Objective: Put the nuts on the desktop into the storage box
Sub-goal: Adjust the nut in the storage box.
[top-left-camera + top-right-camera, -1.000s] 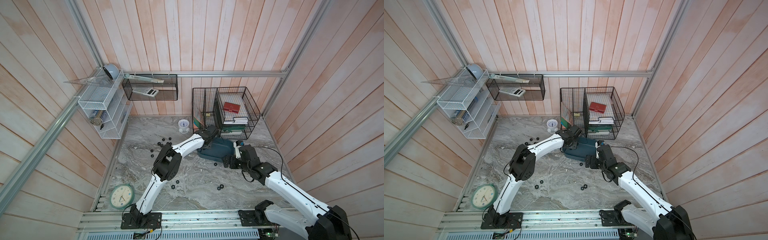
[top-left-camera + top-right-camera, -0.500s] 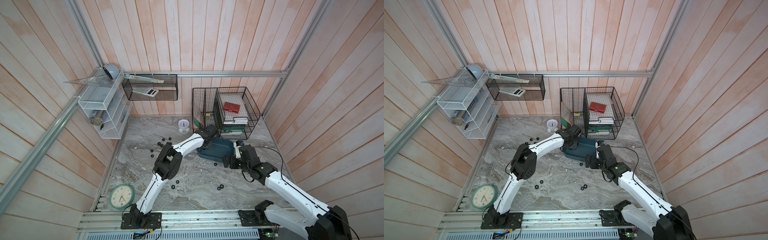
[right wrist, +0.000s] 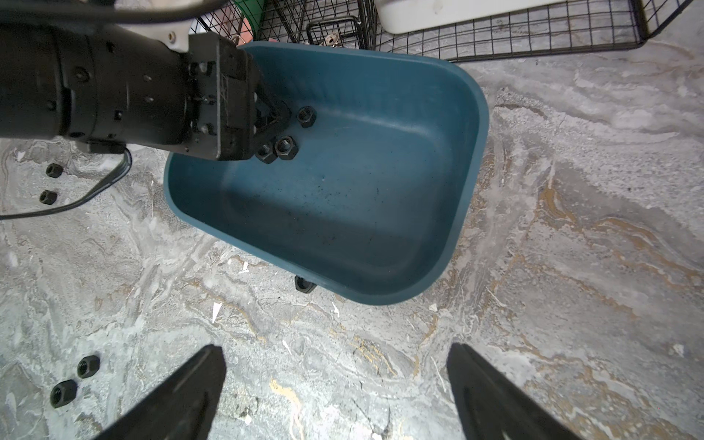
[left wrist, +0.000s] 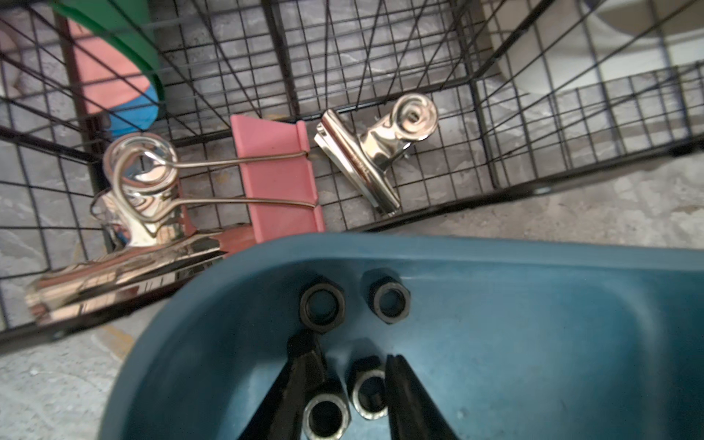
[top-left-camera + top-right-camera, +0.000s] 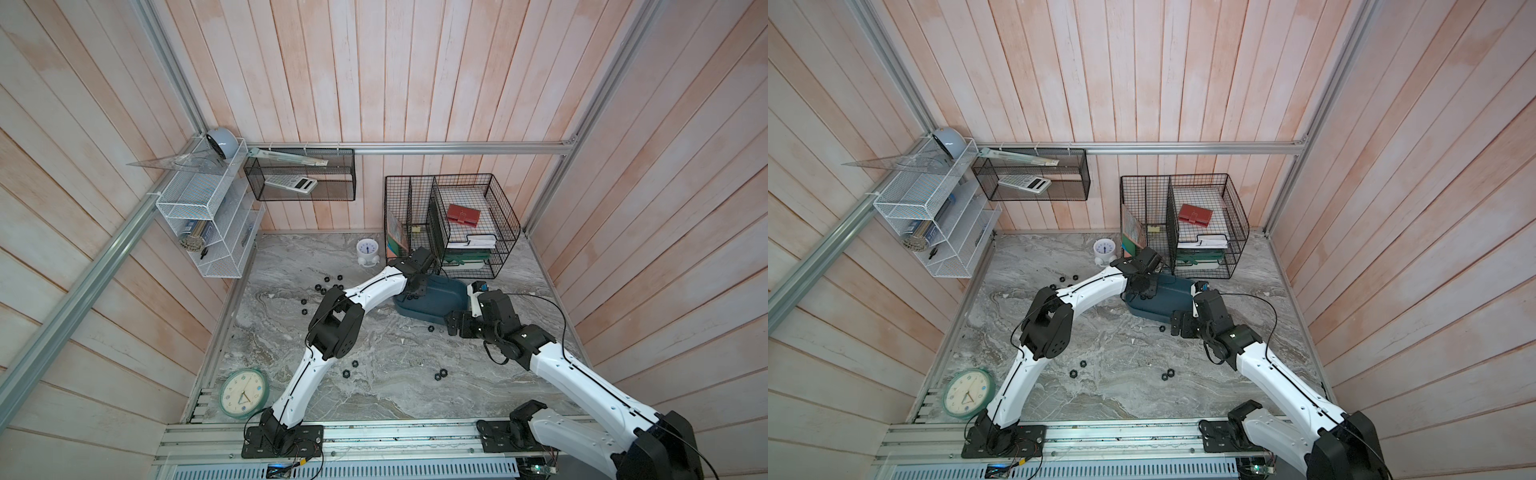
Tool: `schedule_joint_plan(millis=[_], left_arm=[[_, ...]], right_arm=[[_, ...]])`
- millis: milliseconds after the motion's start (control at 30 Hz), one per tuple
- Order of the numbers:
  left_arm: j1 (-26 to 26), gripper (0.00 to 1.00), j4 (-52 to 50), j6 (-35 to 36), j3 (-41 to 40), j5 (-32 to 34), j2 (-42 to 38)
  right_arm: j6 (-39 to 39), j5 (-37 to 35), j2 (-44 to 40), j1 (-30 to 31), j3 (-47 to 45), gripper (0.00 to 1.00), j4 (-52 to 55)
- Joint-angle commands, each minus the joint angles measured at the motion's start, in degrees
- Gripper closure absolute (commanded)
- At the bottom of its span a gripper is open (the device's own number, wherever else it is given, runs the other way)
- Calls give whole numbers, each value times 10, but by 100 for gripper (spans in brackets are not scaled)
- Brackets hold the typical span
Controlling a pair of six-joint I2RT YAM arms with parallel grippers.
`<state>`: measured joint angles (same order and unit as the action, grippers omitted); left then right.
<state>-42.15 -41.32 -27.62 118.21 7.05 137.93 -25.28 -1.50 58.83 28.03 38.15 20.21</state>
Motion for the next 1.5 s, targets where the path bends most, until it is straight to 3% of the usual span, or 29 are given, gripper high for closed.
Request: schedule_joint_plan(millis=[0,367,567,1100,1300,1467], left_arm=[[0,59,10,3,-15,-25,13],[0,59,30,-1,-27,-53,9],[3,59,-8,-10,-40,-6,-2],[5,59,-25,-11,-48,13,-22],[5,55,-19,-8,-42,18,-49],[5,43,-7,-3,-49,20,-84]], right_arm=[[2,-10,-3,-2,1,2,10],[1,-10,-3,-3,-1,2,10],[0,-11,-3,-3,-1,2,9],[-2,-9,-10,-3,-4,2,9],[-4,-9,-14,-3,-5,2,10],[-3,-10,-17,-3,-3,2,11]])
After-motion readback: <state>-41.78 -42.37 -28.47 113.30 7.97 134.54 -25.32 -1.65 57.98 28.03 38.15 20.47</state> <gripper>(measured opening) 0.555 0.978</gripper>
